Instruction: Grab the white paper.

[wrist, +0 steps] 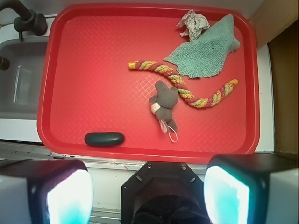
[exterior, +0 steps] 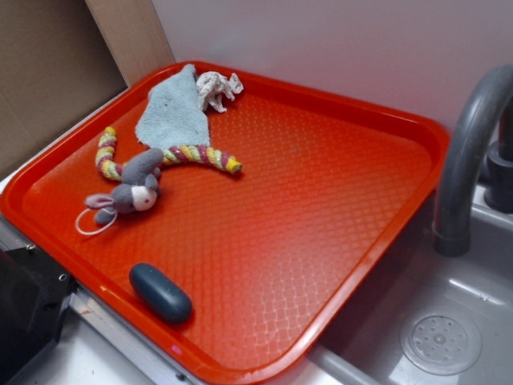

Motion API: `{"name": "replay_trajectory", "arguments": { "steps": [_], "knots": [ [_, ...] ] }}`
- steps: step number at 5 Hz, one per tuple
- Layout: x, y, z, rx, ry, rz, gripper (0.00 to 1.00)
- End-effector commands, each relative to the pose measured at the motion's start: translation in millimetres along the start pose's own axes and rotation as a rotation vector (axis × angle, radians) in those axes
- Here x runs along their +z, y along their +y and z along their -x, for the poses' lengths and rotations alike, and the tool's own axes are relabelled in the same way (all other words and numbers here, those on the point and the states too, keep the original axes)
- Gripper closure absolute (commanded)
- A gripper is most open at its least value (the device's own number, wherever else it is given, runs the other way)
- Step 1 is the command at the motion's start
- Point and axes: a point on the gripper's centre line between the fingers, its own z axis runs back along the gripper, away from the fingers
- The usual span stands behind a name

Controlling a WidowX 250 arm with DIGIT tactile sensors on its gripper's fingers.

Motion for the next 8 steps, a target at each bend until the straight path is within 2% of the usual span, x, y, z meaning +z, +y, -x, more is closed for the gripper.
{"name": "replay_trajectory", "arguments": {
  "steps": [1, 2, 3, 4, 5, 6, 7, 8],
  "knots": [
    [0, 0, 0, 0.0, 0.0, 0.0, 0.0],
    [-20, 6, -23, 0.028, -0.13, 0.054, 0.0],
    [-41, 11, -45, 0.0, -0.219, 0.093, 0.0],
    [-69, 25, -76, -0.001, -0.269, 0.077, 0.0],
    [-92, 50, -106, -0.003, -0.281, 0.099, 0.0],
    [-117, 66, -137, 0.007, -0.301, 0.004, 0.0],
    [-142, 77, -158, 0.042, -0.344, -0.004, 0.0],
    [-165, 90, -179, 0.043, -0.337, -0.009, 0.0]
  ]
}}
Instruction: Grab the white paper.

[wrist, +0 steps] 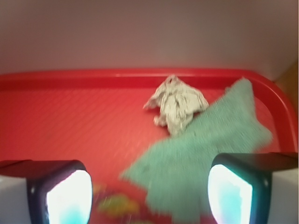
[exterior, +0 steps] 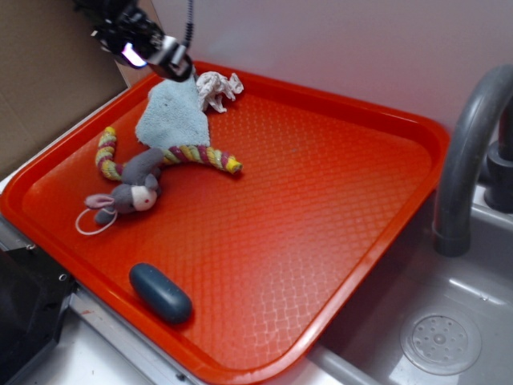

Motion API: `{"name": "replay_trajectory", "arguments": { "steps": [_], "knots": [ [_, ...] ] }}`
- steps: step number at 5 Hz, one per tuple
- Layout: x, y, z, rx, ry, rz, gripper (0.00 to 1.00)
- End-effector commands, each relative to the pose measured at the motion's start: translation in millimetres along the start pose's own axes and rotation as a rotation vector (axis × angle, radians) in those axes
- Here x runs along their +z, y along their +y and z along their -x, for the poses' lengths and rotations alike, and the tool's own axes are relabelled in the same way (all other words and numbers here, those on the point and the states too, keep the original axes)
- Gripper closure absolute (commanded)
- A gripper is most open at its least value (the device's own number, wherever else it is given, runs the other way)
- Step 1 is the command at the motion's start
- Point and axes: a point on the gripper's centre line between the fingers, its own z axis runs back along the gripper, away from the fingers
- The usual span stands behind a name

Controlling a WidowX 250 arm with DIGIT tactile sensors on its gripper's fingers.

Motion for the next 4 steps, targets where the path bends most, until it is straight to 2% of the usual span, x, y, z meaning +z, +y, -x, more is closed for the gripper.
{"name": "replay_trajectory", "arguments": {
  "steps": [1, 2, 3, 4],
  "knots": [
    [-40, 17, -50, -0.022, -0.052, -0.013, 0.0],
    [-56, 21, -59, -0.029, -0.024, -0.04, 0.0],
    [-76, 18, -55, -0.08, 0.044, -0.053, 0.16],
    [-62, 8, -46, -0.139, 0.043, -0.043, 1.0]
  ]
}}
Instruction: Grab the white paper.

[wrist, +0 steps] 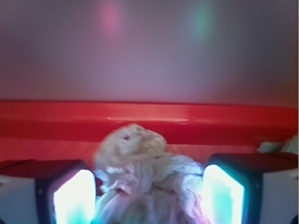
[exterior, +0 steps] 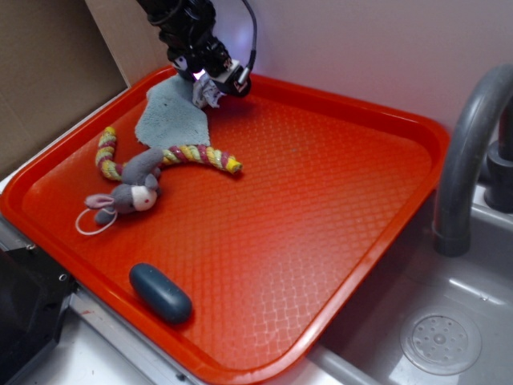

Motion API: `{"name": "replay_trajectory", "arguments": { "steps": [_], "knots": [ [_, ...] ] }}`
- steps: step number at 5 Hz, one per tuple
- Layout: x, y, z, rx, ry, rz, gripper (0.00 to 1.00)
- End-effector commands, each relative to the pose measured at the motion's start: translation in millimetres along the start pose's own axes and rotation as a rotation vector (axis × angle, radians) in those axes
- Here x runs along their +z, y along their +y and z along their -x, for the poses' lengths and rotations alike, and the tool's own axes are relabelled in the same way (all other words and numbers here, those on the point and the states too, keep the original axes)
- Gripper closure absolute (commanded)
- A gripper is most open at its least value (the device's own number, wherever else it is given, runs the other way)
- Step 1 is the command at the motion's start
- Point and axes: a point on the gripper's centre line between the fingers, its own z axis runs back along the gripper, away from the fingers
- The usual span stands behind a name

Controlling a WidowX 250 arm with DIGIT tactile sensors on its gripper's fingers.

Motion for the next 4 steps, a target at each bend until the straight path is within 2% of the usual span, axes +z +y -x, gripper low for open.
{"name": "replay_trajectory", "arguments": {
  "steps": [1, 2, 3, 4],
  "knots": [
    [48, -22, 6, -0.129, -0.091, -0.024, 1.0],
    [88, -37, 8, -0.105, -0.051, -0.021, 1.0],
    [132, -68, 5, 0.024, 0.057, -0.137, 1.0],
    [155, -84, 10, 0.049, 0.145, -0.092, 1.0]
  ]
}}
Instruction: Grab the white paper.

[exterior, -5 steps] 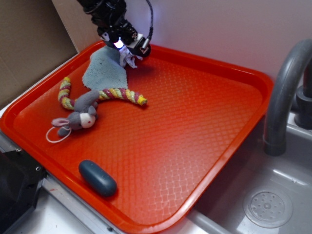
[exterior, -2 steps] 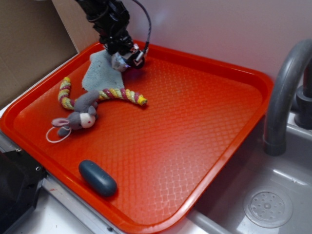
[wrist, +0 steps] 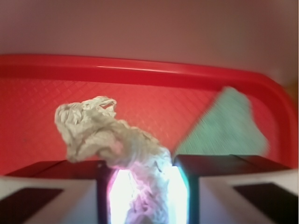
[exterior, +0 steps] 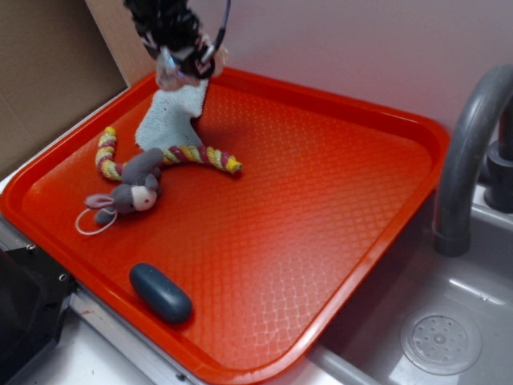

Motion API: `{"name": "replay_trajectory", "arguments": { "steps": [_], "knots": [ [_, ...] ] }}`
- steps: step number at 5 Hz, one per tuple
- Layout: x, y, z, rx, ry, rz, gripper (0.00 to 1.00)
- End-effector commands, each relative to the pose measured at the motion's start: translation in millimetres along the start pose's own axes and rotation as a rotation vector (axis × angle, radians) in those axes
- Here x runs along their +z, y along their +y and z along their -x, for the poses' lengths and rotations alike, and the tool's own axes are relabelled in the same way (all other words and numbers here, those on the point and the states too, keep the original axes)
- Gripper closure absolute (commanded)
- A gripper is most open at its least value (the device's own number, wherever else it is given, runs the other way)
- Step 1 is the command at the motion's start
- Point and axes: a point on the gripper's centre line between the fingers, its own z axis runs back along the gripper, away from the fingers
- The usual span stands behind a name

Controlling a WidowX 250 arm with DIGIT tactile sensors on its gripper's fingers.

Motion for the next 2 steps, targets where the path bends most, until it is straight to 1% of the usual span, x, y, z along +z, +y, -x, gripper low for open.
{"name": "replay_trajectory", "arguments": {
  "steps": [1, 2],
  "knots": [
    [91.2, -28.0, 18.6, -0.036, -0.012, 0.175, 1.0],
    [99.6, -29.7, 25.3, -0.068, -0.051, 0.21, 1.0]
  ]
}}
